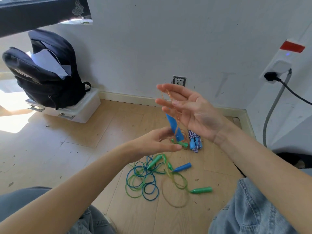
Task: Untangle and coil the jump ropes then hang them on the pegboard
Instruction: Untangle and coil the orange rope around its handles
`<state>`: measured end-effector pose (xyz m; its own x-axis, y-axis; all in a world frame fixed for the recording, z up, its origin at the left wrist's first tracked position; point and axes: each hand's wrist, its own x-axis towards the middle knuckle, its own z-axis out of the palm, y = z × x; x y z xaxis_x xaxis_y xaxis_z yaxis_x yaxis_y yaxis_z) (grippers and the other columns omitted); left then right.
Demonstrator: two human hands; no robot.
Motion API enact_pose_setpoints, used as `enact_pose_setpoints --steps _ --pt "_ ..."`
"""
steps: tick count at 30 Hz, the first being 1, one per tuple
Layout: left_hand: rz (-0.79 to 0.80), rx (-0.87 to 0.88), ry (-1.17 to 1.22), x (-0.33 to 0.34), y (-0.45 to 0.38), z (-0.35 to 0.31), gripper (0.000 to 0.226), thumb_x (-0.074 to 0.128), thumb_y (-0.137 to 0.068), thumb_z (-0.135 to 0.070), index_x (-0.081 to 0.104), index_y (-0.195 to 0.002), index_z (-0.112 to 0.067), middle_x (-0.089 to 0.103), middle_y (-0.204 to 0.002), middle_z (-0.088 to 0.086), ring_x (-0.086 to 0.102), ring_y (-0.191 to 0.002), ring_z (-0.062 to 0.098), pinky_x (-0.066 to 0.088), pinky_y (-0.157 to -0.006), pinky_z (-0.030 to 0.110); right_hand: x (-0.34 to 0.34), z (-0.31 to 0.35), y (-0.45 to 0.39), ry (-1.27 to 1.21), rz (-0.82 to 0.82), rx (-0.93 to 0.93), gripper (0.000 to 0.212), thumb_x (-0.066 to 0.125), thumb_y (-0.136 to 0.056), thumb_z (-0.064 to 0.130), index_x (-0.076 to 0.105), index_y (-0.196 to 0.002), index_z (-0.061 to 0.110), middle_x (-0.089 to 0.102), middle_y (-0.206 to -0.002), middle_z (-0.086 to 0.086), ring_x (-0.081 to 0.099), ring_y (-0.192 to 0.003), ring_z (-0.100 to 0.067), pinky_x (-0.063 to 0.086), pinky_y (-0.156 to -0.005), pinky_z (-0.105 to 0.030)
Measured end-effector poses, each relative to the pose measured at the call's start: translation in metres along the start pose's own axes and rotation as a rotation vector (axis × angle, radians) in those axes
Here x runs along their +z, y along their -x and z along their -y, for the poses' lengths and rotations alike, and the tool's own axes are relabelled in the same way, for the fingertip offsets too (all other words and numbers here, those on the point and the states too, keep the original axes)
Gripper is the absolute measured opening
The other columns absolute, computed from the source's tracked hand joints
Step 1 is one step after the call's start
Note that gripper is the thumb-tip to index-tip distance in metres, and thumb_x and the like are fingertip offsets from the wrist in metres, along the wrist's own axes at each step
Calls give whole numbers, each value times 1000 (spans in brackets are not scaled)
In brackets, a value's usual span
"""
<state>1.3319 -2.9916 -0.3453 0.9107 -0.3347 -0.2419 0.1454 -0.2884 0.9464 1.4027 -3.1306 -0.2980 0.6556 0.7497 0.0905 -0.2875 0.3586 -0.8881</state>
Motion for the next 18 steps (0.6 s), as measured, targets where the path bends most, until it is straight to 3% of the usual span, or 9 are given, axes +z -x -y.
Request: enact_pose_setpoints --steps 3,5,7,10,14,16,18 --pt "40 -71 -19 3 0 -2 15 49 -95 -17 61 -102 -11 69 -102 0 64 -93 2 48 -86 16 -6 -3 -6 117 -174 9 40 38 -90 -13 49 -126 3 53 -132 -6 65 -103 -22 53 -84 -25" --pt "-69 -148 75 -3 2 -8 20 42 -98 -18 57 -88 -10 71 -84 3 68 -73 9 55 -71 22 -15 -5 -5 473 -320 128 38 42 -94 -4 46 -130 9 53 -130 -7 66 -98 -20 52 -87 -27" --pt "-226 -168 241 -14 5 -15 22 41 -98 -18 57 -88 -6 70 -80 7 69 -67 13 58 -64 24 -22 -9 0 729 -369 356 37 46 -97 15 42 -134 16 58 -122 -11 67 -92 -21 53 -84 -29" --pt "-380 -124 475 -28 7 -23 24 44 -97 -19 58 -90 -1 67 -81 13 70 -64 15 58 -60 22 -21 -15 7 760 -311 495 40 45 -96 36 43 -130 14 60 -114 -9 68 -89 -21 56 -77 -27" --pt "-383 -83 576 -30 8 -30 25 47 -95 -20 59 -95 1 68 -83 12 69 -66 13 56 -61 19 -6 -18 10 736 -17 450 30 58 -87 37 61 -109 18 70 -102 -2 65 -97 -13 49 -90 -32" --pt "-375 -80 579 -32 8 -30 25 49 -94 -21 60 -97 2 71 -83 11 70 -72 14 57 -63 19 -2 -22 10 816 -10 387 20 66 -84 26 65 -100 15 71 -85 -1 66 -82 -11 51 -83 -28" --pt "-396 -112 472 -37 10 -27 26 51 -93 -24 62 -94 0 73 -83 10 71 -72 15 56 -60 19 0 -22 9 804 -97 340 6 66 -84 15 64 -88 11 66 -71 0 62 -63 -11 53 -63 -19"
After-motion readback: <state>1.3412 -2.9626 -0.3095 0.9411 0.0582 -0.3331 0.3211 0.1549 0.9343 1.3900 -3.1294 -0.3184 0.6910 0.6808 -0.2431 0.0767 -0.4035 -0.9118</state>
